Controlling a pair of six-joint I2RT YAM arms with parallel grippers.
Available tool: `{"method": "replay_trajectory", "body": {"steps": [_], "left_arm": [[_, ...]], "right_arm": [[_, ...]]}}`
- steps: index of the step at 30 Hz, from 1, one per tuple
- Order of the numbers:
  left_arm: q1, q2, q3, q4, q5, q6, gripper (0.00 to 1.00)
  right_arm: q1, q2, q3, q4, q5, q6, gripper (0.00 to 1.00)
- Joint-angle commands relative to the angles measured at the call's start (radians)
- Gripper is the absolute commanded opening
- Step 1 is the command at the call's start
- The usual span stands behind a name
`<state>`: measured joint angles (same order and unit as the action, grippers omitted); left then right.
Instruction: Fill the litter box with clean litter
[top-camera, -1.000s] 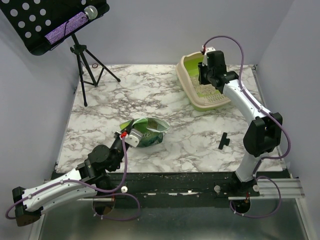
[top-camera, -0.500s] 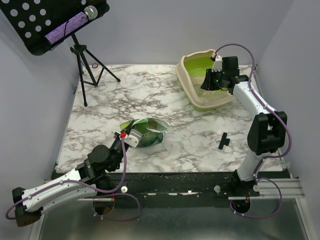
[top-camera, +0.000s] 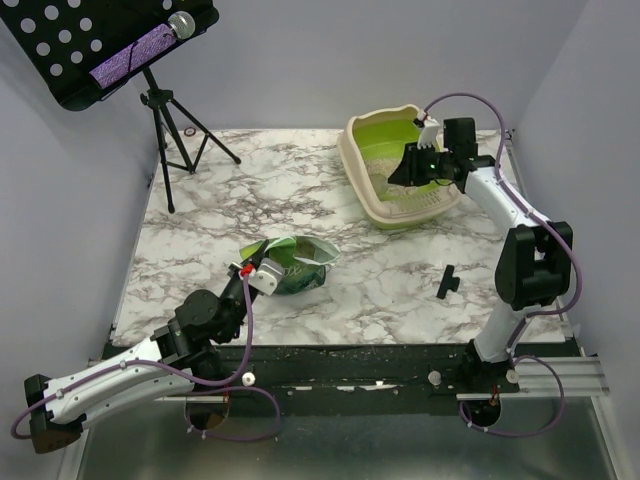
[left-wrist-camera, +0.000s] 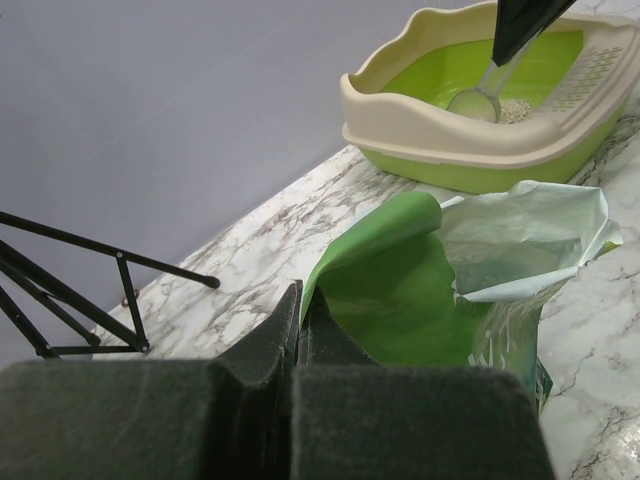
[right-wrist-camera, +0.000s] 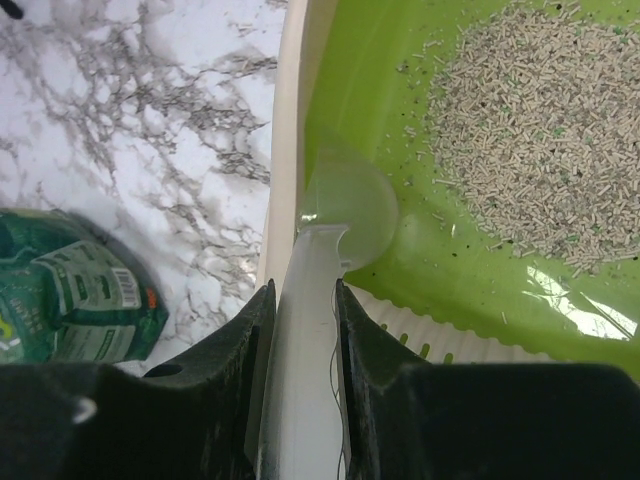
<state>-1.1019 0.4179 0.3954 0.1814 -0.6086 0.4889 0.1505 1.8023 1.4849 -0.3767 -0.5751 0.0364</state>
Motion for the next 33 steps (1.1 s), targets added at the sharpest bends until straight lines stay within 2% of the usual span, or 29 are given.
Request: {"method": "replay_trajectory", "body": {"steps": [1,5,17,19,24,30,33], "left_arm": [[-0.001,-0.016,0.036,0.043,0.018,-0.004,0.0],[-0.001,-0.018,0.034,0.043,0.018,-0.004,0.0],[-0.001,-0.016,0.037,0.036,0.02,-0.003,0.0],[-0.001,-0.016,0.037,0.036,0.02,-0.001,0.0],[-0.001,-0.016,0.037,0.035,0.026,-0.001,0.0],[-0.001,-0.011,0.04,0.029,0.032,-0.004,0.0],[-0.001,-0.01,0.043,0.024,0.032,-0.007,0.0]], "right_arm": [[0.015,0.0,-0.021,0.028,-0.201,0.023,0.0],[0.041,0.005,-0.038,0.041,-0.273,0.02,0.0],[0.181,0.068,-0.032,-0.017,-0.325,-0.059,0.0],[0.19,0.068,-0.026,-0.019,-0.284,-0.058,0.0],[0.19,-0.007,-0.005,-0.014,-0.073,-0.039,0.0],[0.198,-0.213,-0.003,-0.019,0.125,0.048,0.0],[0.218,-0.3,-0.014,-0.054,0.165,0.068,0.0]]}}
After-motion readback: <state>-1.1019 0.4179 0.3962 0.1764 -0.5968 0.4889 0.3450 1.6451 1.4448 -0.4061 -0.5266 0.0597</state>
